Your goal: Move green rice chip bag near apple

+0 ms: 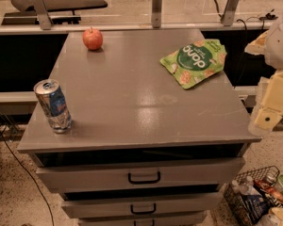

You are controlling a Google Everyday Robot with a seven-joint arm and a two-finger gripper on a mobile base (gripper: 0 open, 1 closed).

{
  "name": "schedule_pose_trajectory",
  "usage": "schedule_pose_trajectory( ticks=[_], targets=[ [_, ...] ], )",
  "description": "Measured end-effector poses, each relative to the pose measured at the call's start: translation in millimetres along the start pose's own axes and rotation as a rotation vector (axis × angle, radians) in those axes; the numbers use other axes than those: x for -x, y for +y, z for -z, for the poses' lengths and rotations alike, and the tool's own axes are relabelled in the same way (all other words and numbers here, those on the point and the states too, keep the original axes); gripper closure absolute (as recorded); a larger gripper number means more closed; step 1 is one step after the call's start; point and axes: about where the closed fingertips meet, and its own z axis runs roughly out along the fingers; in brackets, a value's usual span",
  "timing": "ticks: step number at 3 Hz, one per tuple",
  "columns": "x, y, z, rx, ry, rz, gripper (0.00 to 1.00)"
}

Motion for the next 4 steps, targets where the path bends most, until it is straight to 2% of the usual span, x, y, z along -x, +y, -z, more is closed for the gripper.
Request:
schedule_pose_trajectory(
  ticks=[1,2,3,4],
  targets=[
    [-0.3,-5.7,-0.9,-0.019,-0.004,0.010,0.00],
    [-4.7,-42.1,-21.2,-0.066,0.009,0.037,0.00],
    [-11.1,-111.9,-66.4,-0.084,0.011,0.089,0.00],
    [-14.1,-163.0,-104.5,-0.077,0.016,0.152,0.00]
  ],
)
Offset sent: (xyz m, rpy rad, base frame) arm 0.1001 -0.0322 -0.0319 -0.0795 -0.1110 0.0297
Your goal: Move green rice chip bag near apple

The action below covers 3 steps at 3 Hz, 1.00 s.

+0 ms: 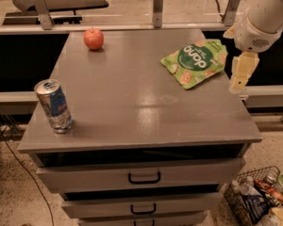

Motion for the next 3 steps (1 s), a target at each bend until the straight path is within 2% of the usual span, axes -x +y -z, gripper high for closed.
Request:
schedule_pose_trajectory(
  ticks=[1,3],
  targets=[
    [-5.1,-38.2,-39.2,0.015,0.010,0.090,0.00],
    [17.9,-82.0,-74.6,-0.026,-0.050,0.256,0.00]
  ],
)
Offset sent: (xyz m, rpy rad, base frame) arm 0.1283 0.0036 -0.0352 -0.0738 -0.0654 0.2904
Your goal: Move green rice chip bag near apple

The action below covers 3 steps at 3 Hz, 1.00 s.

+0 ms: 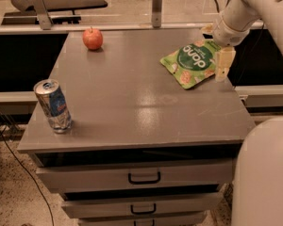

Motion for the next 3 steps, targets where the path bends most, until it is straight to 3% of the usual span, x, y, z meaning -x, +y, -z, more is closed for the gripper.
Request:
schedule_pose_trajectory(
  ticks=[2,3],
  targets=[
    [24.8,-10.9,-30.0,0.008,-0.071,0.049,0.00],
    [32.8,-11.5,-41.0,0.024,-0.088,0.050,0.16]
  ],
)
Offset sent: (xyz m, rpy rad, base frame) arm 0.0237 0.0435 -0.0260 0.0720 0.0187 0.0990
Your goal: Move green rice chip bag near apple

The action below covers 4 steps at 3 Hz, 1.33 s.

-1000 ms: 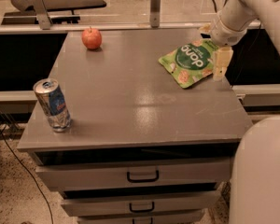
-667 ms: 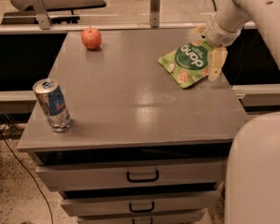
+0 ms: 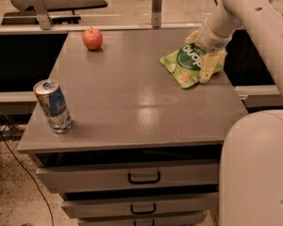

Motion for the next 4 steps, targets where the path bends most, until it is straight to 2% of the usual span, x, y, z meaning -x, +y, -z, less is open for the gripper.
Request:
schedule_pose_trajectory(
  ticks=[1,2,3,4],
  targets=[
    [3.8,-0.9,-2.9,0.008,-0.004,-0.004,0.39],
    [13.0,-3.6,4.8,-0.006,-0.005,-0.011,0.71],
    [25.1,-7.3,19.8,-0.029,-0.008,-0.009,0.94],
    [41.7,-20.9,62.6,-0.114,0.001,0.012,1.00]
  ],
)
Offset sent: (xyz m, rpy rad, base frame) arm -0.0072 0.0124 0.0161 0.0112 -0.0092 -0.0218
